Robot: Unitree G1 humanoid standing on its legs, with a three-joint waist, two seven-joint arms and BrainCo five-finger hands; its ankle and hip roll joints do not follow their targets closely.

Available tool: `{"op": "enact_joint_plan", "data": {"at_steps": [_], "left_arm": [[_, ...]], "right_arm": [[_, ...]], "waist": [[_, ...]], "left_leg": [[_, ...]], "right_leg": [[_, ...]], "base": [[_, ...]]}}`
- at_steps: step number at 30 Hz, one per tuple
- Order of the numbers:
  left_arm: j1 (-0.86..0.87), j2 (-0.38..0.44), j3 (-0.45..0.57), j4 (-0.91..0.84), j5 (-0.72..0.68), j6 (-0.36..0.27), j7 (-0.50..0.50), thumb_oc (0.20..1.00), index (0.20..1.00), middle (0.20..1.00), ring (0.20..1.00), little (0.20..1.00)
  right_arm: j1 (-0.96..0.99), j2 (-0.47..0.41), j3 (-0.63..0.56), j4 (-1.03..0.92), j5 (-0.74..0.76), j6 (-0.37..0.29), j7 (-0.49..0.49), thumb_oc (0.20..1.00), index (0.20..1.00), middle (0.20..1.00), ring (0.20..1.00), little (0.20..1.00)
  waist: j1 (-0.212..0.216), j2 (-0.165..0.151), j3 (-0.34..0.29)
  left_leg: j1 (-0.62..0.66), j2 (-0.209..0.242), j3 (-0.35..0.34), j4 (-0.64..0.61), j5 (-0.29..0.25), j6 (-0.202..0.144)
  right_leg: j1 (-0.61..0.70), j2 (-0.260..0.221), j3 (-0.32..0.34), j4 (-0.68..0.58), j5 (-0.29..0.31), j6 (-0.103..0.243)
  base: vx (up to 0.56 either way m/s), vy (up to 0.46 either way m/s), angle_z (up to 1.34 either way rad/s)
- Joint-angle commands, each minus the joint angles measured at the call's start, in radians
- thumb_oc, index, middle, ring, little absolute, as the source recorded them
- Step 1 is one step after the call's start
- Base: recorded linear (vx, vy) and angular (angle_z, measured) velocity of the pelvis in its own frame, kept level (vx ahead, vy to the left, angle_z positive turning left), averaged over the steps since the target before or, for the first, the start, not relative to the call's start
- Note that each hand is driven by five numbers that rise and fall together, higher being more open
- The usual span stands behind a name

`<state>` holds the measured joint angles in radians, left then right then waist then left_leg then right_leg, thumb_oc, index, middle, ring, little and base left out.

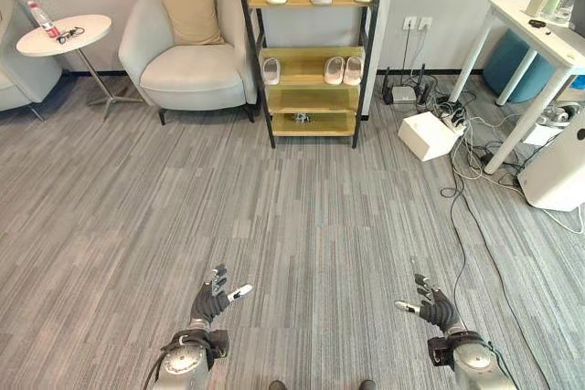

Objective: Arrange the slippers neatly on the shoe rack.

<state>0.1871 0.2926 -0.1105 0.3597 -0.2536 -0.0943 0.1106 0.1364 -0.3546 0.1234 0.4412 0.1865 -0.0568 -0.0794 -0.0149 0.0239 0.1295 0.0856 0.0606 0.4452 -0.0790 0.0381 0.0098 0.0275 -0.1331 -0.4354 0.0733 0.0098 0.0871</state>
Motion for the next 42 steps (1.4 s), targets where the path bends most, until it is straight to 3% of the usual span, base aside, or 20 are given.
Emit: {"op": "enact_joint_plan", "data": {"at_steps": [1, 4, 6, 7, 8, 10, 12, 16, 19, 22, 24, 26, 27, 28, 29, 31, 33, 37, 41, 42], "left_arm": [[-0.013, 0.053, 0.039, -0.077, 0.037, -0.054, 0.012, 1.0, 1.0, 1.0, 1.0, 1.0], [-0.009, 0.053, 0.044, -0.093, 0.031, -0.048, 0.008, 1.0, 1.0, 1.0, 1.0, 1.0], [-0.008, 0.048, 0.043, -0.108, 0.028, -0.051, 0.002, 1.0, 1.0, 1.0, 1.0, 1.0], [-0.017, 0.054, 0.04, -0.118, 0.027, -0.056, 0.0, 1.0, 1.0, 1.0, 1.0, 1.0], [-0.02, 0.055, 0.039, -0.118, 0.027, -0.056, 0.001, 1.0, 1.0, 1.0, 1.0, 1.0], [-0.055, 0.057, 0.038, -0.104, 0.035, -0.059, 0.006, 1.0, 1.0, 1.0, 1.0, 1.0], [-0.075, 0.058, 0.038, -0.099, 0.042, -0.067, 0.01, 1.0, 1.0, 1.0, 1.0, 1.0], [-0.079, 0.045, 0.025, -0.104, 0.046, -0.077, 0.012, 1.0, 1.0, 1.0, 1.0, 1.0], [-0.065, 0.023, 0.032, -0.11, 0.007, -0.085, 0.021, 1.0, 1.0, 1.0, 1.0, 1.0], [-0.083, 0.023, 0.03, -0.109, -0.029, -0.089, 0.032, 1.0, 1.0, 1.0, 1.0, 1.0], [-0.107, 0.03, 0.029, -0.106, -0.048, -0.1, 0.052, 1.0, 1.0, 1.0, 1.0, 1.0], [-0.112, 0.03, 0.029, -0.106, -0.049, -0.097, 0.054, 1.0, 1.0, 1.0, 1.0, 1.0], [-0.104, 0.032, 0.031, -0.112, -0.037, -0.091, 0.053, 1.0, 1.0, 1.0, 1.0, 1.0], [-0.08, 0.037, 0.025, -0.113, -0.016, -0.078, 0.045, 1.0, 1.0, 1.0, 1.0, 1.0], [-0.079, 0.045, 0.023, -0.109, -0.006, -0.071, 0.047, 1.0, 1.0, 1.0, 1.0, 1.0], [-0.073, 0.058, 0.042, -0.118, -0.004, -0.068, 0.043, 1.0, 1.0, 1.0, 1.0, 1.0], [-0.052, 0.066, 0.052, -0.119, 0.009, -0.064, 0.042, 1.0, 1.0, 1.0, 1.0, 1.0], [-0.033, 0.083, 0.065, -0.118, 0.013, -0.06, 0.04, 1.0, 1.0, 1.0, 1.0, 1.0], [-0.02, 0.088, 0.053, -0.126, 0.009, -0.058, 0.035, 1.0, 1.0, 1.0, 1.0, 1.0], [-0.016, 0.09, 0.051, -0.13, 0.018, -0.053, 0.031, 1.0, 1.0, 1.0, 1.0, 1.0]], "right_arm": [[-0.043, 0.033, -0.005, -0.033, 0.035, -0.039, -0.002, 1.0, 1.0, 1.0, 1.0, 1.0], [-0.025, 0.049, -0.016, -0.038, 0.039, -0.033, 0.005, 1.0, 1.0, 1.0, 1.0, 1.0], [-0.012, 0.053, -0.027, -0.034, 0.058, -0.033, 0.006, 1.0, 1.0, 1.0, 1.0, 1.0], [-0.013, 0.048, -0.03, -0.029, 0.069, -0.035, 0.002, 1.0, 1.0, 1.0, 1.0, 1.0], [-0.015, 0.048, -0.031, -0.028, 0.071, -0.036, 0.002, 1.0, 1.0, 1.0, 1.0, 1.0], [-0.015, 0.052, -0.039, -0.025, 0.076, -0.038, -0.005, 1.0, 1.0, 1.0, 1.0, 1.0], [-0.007, 0.054, -0.044, -0.029, 0.077, -0.036, -0.002, 1.0, 1.0, 1.0, 1.0, 1.0], [0.013, 0.042, -0.052, -0.031, 0.091, -0.048, 0.007, 1.0, 1.0, 1.0, 1.0, 1.0], [0.024, 0.019, -0.059, -0.033, 0.121, -0.057, 0.019, 1.0, 1.0, 1.0, 1.0, 1.0], [0.012, -0.004, -0.063, -0.03, 0.149, -0.068, 0.013, 1.0, 1.0, 1.0, 1.0, 1.0], [0.006, -0.01, -0.07, -0.024, 0.177, -0.076, 0.0, 1.0, 1.0, 1.0, 1.0, 1.0], [0.004, -0.01, -0.072, -0.025, 0.183, -0.077, -0.005, 1.0, 1.0, 1.0, 1.0, 1.0], [0.002, -0.006, -0.069, -0.018, 0.195, -0.08, -0.002, 1.0, 1.0, 1.0, 1.0, 1.0], [-0.002, -0.005, -0.052, 0.005, 0.187, -0.084, 0.0, 1.0, 1.0, 1.0, 1.0, 1.0], [-0.015, -0.006, -0.045, 0.016, 0.182, -0.086, -0.014, 1.0, 1.0, 1.0, 1.0, 1.0], [-0.016, 0.001, -0.044, 0.015, 0.185, -0.086, -0.008, 1.0, 1.0, 1.0, 1.0, 1.0], [-0.017, 0.02, -0.031, 0.02, 0.188, -0.084, -0.002, 1.0, 1.0, 1.0, 1.0, 1.0], [-0.032, 0.047, -0.005, 0.024, 0.161, -0.07, 0.022, 1.0, 1.0, 1.0, 1.0, 1.0], [-0.039, 0.061, -0.003, 0.022, 0.148, -0.059, 0.036, 1.0, 1.0, 1.0, 1.0, 1.0], [-0.036, 0.067, -0.008, 0.026, 0.136, -0.053, 0.039, 1.0, 1.0, 1.0, 1.0, 1.0]], "waist": [[-0.005, -0.063, 0.058], [-0.022, -0.048, 0.078], [-0.03, -0.053, 0.077], [-0.038, -0.057, 0.084], [-0.04, -0.056, 0.088], [-0.058, -0.063, 0.09], [-0.071, -0.067, 0.087], [-0.095, -0.068, 0.066], [-0.105, -0.048, 0.067], [-0.085, -0.051, 0.092], [-0.066, -0.077, 0.12], [-0.06, -0.087, 0.124], [-0.033, -0.099, 0.125], [0.003, -0.089, 0.113], [0.025, -0.08, 0.111], [0.033, -0.081, 0.1], [0.038, -0.095, 0.07], [0.063, -0.132, 0.058], [0.051, -0.131, 0.06], [0.043, -0.115, 0.067]], "left_leg": [[0.04, -0.01, -0.056, 0.012, -0.072, -0.011], [0.086, -0.019, -0.052, -0.003, -0.097, 0.004], [0.123, -0.04, -0.068, -0.008, -0.144, -0.005], [0.137, -0.05, -0.075, -0.008, -0.155, -0.016], [0.134, -0.046, -0.066, -0.008, -0.145, -0.016], [0.165, -0.038, -0.075, -0.008, -0.169, -0.052], [0.193, -0.035, -0.084, -0.008, -0.191, -0.069], [0.244, -0.045, -0.122, -0.008, -0.23, -0.08], [0.23, 0.007, -0.147, 0.111, -0.225, -0.103], [0.082, 0.063, -0.186, 0.38, -0.12, -0.147], [-0.058, 0.07, -0.232, 0.582, -0.038, -0.175], [-0.107, 0.047, -0.25, 0.605, -0.046, -0.169], [-0.216, 0.011, -0.253, 0.538, -0.119, -0.122], [-0.259, 0.046, -0.252, 0.268, -0.019, -0.11], [-0.303, 0.089, -0.247, 0.093, 0.079, -0.121], [-0.27, 0.097, -0.212, -0.007, 0.115, -0.123], [-0.237, 0.085, -0.178, 0.019, 0.144, -0.112], [-0.206, 0.055, -0.119, 0.071, 0.081, -0.072], [-0.136, 0.012, -0.079, 0.071, 0.012, -0.012], [-0.089, 0.003, -0.076, 0.054, -0.012, 0.006]], "right_leg": [[-0.054, -0.179, 0.038, 0.26, 0.053, 0.153], [-0.154, -0.199, 0.057, 0.427, 0.089, 0.166], [-0.15, -0.219, 0.032, 0.326, 0.072, 0.158], [-0.147, -0.229, -0.005, 0.188, 0.094, 0.151], [-0.136, -0.223, -0.025, 0.165, 0.111, 0.139], [-0.143, -0.224, -0.042, -0.056, 0.166, 0.154], [-0.158, -0.225, -0.03, -0.11, 0.2, 0.167], [-0.143, -0.198, -0.007, -0.103, 0.206, 0.157], [-0.143, -0.138, 0.006, -0.062, 0.156, 0.118], [-0.105, -0.085, 0.01, -0.058, 0.081, 0.056], [-0.064, -0.051, 0.02, -0.05, 0.017, -0.003], [-0.054, -0.05, 0.025, -0.055, 0.008, -0.011], [0.003, -0.015, 0.044, -0.086, -0.026, -0.017], [0.069, 0.032, 0.065, -0.122, -0.058, -0.008], [0.12, 0.064, 0.058, -0.141, -0.082, -0.009], [0.155, 0.1, 0.064, -0.15, -0.09, 0.002], [0.195, 0.111, 0.097, -0.126, -0.125, -0.002], [0.148, 0.065, 0.102, 0.084, -0.149, 0.042], [0.026, -0.035, 0.062, 0.362, 0.014, 0.167], [-0.034, -0.06, 0.058, 0.494, 0.066, 0.175]], "base": [[0.06, 0.246, -0.07], [0.16, 0.16, -0.07], [0.38, -0.002, 0.03], [0.29, -0.07, 0.04], [0.35, -0.158, 0.06], [0.33, -0.186, 0.23], [0.38, -0.167, 0.43], [0.37, -0.149, 0.58], [0.3, -0.237, 0.31], [0.21, -0.288, -0.27], [0.25, -0.312, -0.34], [0.25, -0.162, -0.32], [0.63, -0.09, -0.68], [0.88, -0.061, -0.45], [0.68, 0.053, -0.04], [0.48, 0.049, -0.36], [0.55, 0.101, -0.69], [0.31, 0.111, -0.33], [0.26, 0.137, -0.14], [0.29, 0.131, 0.12]]}}
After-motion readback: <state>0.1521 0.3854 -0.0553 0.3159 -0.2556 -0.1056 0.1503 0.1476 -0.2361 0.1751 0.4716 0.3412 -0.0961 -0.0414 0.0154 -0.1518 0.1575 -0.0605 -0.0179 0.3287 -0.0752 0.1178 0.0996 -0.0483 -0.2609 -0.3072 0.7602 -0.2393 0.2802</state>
